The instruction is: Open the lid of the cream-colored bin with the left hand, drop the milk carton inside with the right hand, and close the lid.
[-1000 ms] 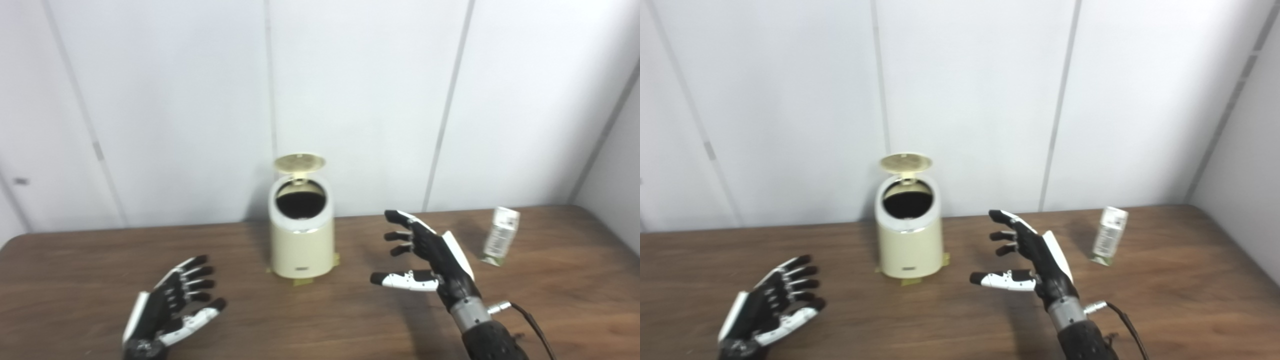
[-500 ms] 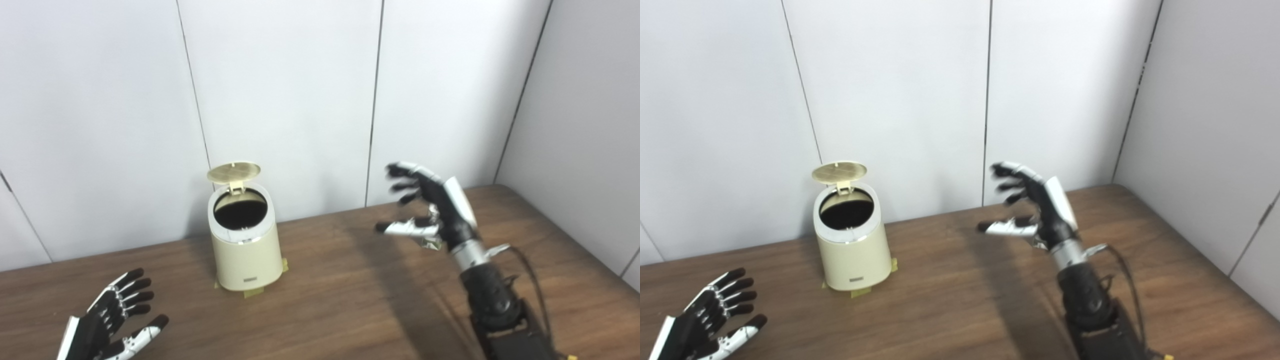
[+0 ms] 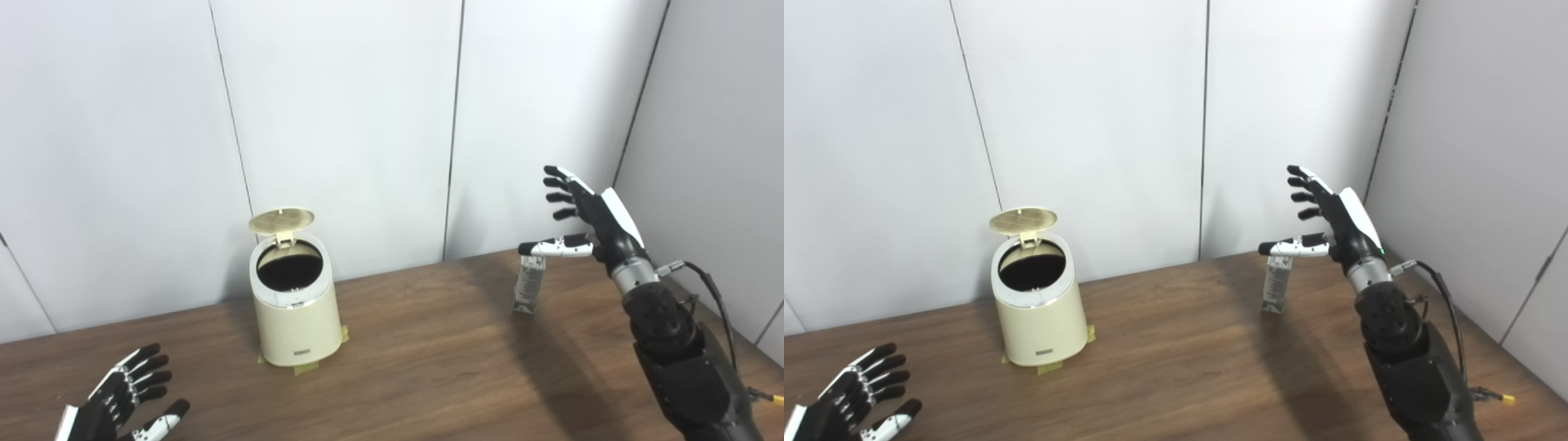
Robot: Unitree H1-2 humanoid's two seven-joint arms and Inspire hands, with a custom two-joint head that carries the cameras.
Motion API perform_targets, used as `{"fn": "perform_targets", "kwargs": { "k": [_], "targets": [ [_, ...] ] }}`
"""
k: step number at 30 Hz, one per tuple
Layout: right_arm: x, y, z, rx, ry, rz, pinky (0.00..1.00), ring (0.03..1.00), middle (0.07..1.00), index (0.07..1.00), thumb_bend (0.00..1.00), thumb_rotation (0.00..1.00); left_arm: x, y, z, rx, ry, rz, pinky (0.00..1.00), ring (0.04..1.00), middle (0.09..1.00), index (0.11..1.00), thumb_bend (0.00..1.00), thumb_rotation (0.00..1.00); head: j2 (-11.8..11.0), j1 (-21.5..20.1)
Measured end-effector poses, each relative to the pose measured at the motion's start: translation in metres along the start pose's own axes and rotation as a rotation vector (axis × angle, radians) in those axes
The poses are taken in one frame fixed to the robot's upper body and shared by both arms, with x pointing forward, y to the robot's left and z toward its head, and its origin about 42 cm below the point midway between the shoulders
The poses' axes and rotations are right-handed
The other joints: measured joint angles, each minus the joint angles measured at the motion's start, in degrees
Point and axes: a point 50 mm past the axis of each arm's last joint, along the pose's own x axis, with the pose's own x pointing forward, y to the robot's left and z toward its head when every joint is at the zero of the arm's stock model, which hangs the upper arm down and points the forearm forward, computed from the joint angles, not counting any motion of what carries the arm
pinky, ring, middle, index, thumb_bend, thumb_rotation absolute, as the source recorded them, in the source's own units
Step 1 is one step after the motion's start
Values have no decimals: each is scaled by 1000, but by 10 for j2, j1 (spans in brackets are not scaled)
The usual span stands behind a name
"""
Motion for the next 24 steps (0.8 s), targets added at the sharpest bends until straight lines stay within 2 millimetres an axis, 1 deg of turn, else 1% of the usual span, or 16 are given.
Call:
{"fn": "perform_targets", "kwargs": {
  "k": [3, 6, 7, 10, 13, 14, 16, 18, 19, 20, 23, 24],
  "targets": [
    [1, 3, -10, 34, 37, 37, 769, 860, 907, 925, 805, 190, 0, 0, 0, 0, 9, 2, 731, 756, 793, 820, 619, 42, 1, 0],
    [5, 4, -21, 58, 79, 91, 829, 890, 926, 961, 822, 209, -2, 1, 0, -3, 18, 5, 737, 764, 798, 823, 608, 32, 4, -1],
    [5, 4, -24, 62, 91, 103, 834, 894, 928, 966, 825, 212, -2, 1, 0, -5, 20, 5, 738, 765, 798, 823, 607, 30, 4, -1],
    [7, 4, -34, 77, 117, 137, 831, 902, 940, 981, 904, 246, -3, 1, 0, -4, 24, 5, 724, 753, 794, 820, 619, 54, 5, -1],
    [7, 7, -43, 106, 142, 161, 857, 923, 959, 995, 942, 261, -4, 1, 0, -3, 29, 4, 717, 749, 792, 816, 612, 20, 7, -3],
    [7, 8, -47, 110, 155, 168, 843, 912, 950, 992, 936, 255, -5, 1, 0, -3, 31, 3, 714, 749, 792, 816, 611, 10, 7, -3],
    [7, 12, -53, 102, 173, 179, 847, 905, 943, 991, 921, 251, -6, 1, 2, -2, 33, 3, 711, 747, 789, 817, 609, 2, 8, 0],
    [6, 16, -58, 97, 180, 190, 863, 920, 954, 996, 901, 223, -7, 1, 2, -1, 36, 3, 713, 746, 788, 814, 613, 17, 9, 1],
    [6, 18, -59, 99, 178, 193, 873, 930, 964, 998, 874, 198, -7, 1, 2, -1, 36, 3, 714, 746, 786, 812, 614, 26, 10, 2],
    [6, 20, -61, 101, 178, 196, 894, 942, 977, 998, 882, 203, -7, 1, 2, 0, 36, 3, 708, 740, 781, 808, 617, 24, 11, 3],
    [6, 27, -66, 128, 189, 209, 908, 949, 985, 1000, 897, 211, -7, 2, 3, 3, 37, 2, 706, 736, 778, 806, 618, 26, 13, 3],
    [6, 29, -68, 136, 193, 212, 908, 948, 979, 1000, 916, 220, -7, 2, 3, 4, 36, 2, 700, 733, 776, 806, 619, 26, 13, 4]
  ]
}}
